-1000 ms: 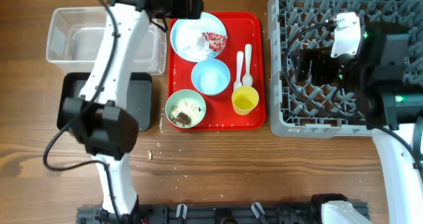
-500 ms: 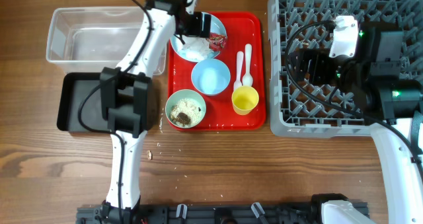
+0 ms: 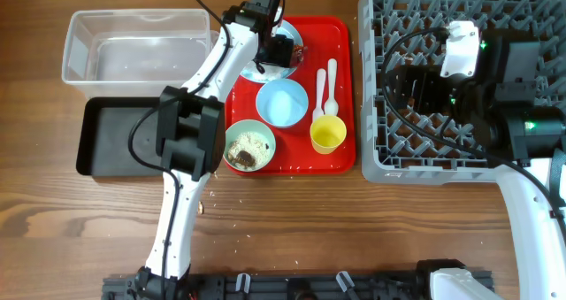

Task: Sort waste into correct bins and load items into the dishwasher rack
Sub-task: 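Reach the left gripper to the blue plate and grasp the white tissue, then carry the tissue with the left gripper into the clear plastic bin, then return the left gripper to the plate and grasp the red wrapper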

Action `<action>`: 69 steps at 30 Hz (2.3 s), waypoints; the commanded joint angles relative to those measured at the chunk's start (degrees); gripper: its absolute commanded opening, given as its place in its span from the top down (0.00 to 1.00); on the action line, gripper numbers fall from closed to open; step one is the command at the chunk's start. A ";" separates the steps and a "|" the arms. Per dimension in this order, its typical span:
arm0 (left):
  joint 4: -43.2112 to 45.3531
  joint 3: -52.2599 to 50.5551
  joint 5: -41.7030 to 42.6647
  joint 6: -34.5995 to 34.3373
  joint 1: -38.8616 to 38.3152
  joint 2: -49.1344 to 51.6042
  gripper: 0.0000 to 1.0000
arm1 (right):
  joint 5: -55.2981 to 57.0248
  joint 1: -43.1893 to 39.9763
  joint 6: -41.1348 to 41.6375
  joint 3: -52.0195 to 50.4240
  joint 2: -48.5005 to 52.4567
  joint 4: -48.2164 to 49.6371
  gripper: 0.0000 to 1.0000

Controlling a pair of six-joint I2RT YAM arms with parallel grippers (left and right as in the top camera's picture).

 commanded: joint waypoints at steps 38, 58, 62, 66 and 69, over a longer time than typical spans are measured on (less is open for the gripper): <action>-5.84 -4.17 1.92 -2.14 20.72 -18.18 0.00 | -1.01 0.28 1.29 1.27 0.52 0.02 0.00; 1.97 2.60 3.58 -38.23 -0.31 -2.45 0.00 | -0.98 0.28 2.29 1.27 0.52 -1.75 0.00; 5.46 2.60 3.08 -38.16 -1.05 0.35 0.09 | -0.98 0.28 2.29 1.27 0.52 -2.51 0.00; 7.23 2.60 1.95 -38.12 -1.07 3.02 0.15 | -0.98 0.28 2.29 1.27 0.52 -2.82 0.00; 7.08 2.60 1.62 -37.68 -1.07 4.37 0.21 | -0.98 0.28 2.29 1.27 0.52 -2.97 0.00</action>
